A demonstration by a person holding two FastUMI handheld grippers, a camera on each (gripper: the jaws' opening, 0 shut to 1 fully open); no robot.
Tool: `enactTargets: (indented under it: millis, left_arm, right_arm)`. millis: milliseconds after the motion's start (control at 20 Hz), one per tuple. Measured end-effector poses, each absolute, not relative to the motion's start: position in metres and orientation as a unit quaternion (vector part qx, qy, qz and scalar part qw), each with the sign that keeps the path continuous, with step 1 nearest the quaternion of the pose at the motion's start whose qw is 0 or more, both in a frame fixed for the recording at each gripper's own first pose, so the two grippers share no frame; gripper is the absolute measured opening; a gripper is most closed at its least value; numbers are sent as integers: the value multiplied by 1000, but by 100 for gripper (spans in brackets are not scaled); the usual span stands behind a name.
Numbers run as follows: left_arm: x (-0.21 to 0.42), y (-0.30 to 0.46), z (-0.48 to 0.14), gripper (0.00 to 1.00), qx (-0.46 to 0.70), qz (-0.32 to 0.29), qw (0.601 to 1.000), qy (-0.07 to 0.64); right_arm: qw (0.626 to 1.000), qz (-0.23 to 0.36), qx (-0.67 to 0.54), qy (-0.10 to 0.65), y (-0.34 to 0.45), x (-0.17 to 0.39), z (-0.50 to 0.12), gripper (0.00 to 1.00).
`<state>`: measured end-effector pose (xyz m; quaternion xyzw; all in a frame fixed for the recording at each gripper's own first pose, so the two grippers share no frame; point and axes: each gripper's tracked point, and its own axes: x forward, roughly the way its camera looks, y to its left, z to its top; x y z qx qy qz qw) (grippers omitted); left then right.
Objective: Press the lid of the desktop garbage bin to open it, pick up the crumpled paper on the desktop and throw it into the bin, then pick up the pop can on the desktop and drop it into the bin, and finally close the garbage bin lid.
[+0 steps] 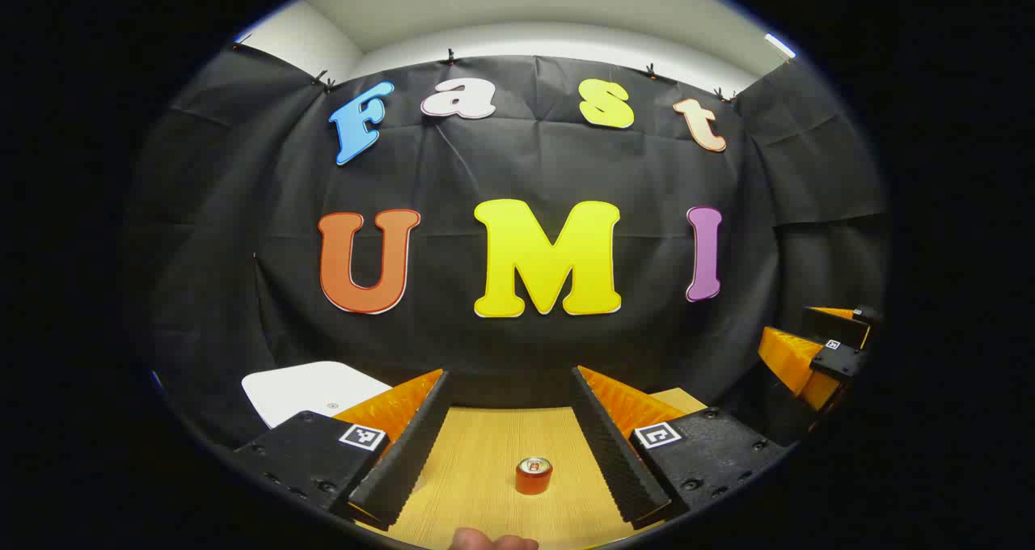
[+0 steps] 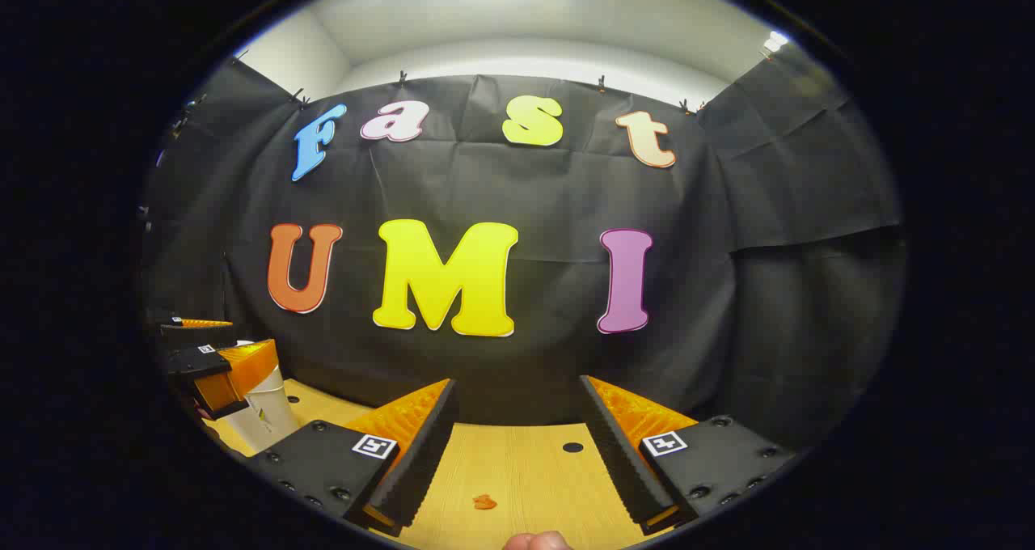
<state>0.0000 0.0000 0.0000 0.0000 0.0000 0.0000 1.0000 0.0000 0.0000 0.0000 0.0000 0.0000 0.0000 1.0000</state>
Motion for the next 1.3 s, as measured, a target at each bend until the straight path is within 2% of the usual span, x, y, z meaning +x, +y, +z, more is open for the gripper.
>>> enactTargets:
  millis: [450, 1300]
  left_arm:
    - [1, 15, 3, 95, 13, 30, 999, -2]
    - [10, 31, 6, 96, 14, 80, 997, -6]
  right_arm:
    - [1000, 18, -5, -6, 2, 19, 2, 94]
    - [1000, 9, 0, 8, -23, 29, -14, 94]
